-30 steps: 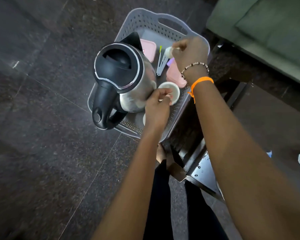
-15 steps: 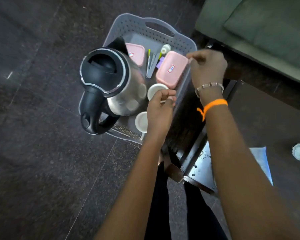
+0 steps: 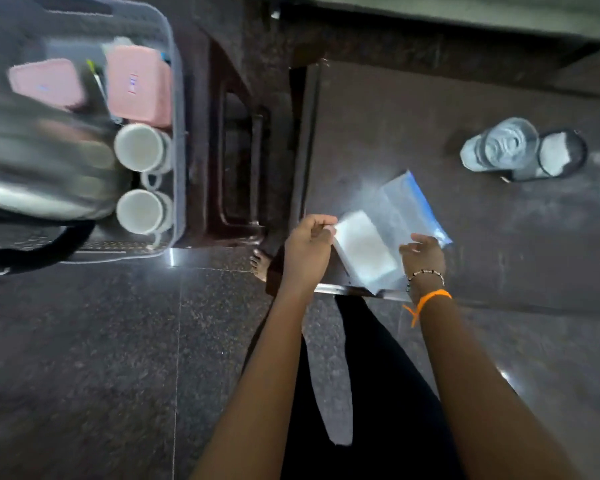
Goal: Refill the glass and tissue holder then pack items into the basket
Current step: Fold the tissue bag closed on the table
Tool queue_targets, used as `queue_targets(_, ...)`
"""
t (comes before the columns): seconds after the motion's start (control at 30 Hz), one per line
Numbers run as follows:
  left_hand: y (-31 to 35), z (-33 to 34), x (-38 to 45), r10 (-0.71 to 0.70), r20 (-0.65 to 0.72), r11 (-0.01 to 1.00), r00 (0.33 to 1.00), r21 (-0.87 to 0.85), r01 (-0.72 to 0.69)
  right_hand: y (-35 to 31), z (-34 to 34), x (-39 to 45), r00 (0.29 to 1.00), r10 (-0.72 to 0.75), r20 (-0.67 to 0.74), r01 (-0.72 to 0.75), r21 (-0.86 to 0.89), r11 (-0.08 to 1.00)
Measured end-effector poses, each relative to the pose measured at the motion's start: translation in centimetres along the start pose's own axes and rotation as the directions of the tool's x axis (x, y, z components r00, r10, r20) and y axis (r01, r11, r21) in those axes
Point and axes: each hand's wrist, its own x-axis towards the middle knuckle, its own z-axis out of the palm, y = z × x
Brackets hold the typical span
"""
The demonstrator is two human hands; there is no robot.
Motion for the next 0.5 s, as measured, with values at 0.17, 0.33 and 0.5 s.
queue_targets(0.17,-1.1,3.9,-0.5,-0.061,0.046,0.991,0.997,0.125,0.055,4.8,-0.7,3.6,0.962,0.249,0.117,-0.261,0.108,0.959)
queue_targets(0.33,-2.4,6.1,0.2,-0.106,0.028,0.977,0.994,0.192,0.098,4.6,-1.5,4.9,0.835,0.288,0.468,-0.419,0.204,0.885)
queue_targets(0.5,-2.1,6.2,1.9,-0.115,-0.111,0.957,0.987,0.253,0.14,1.2,-2.5,6.0,0.925,0.0,0.38,-0.145,0.352,0.925)
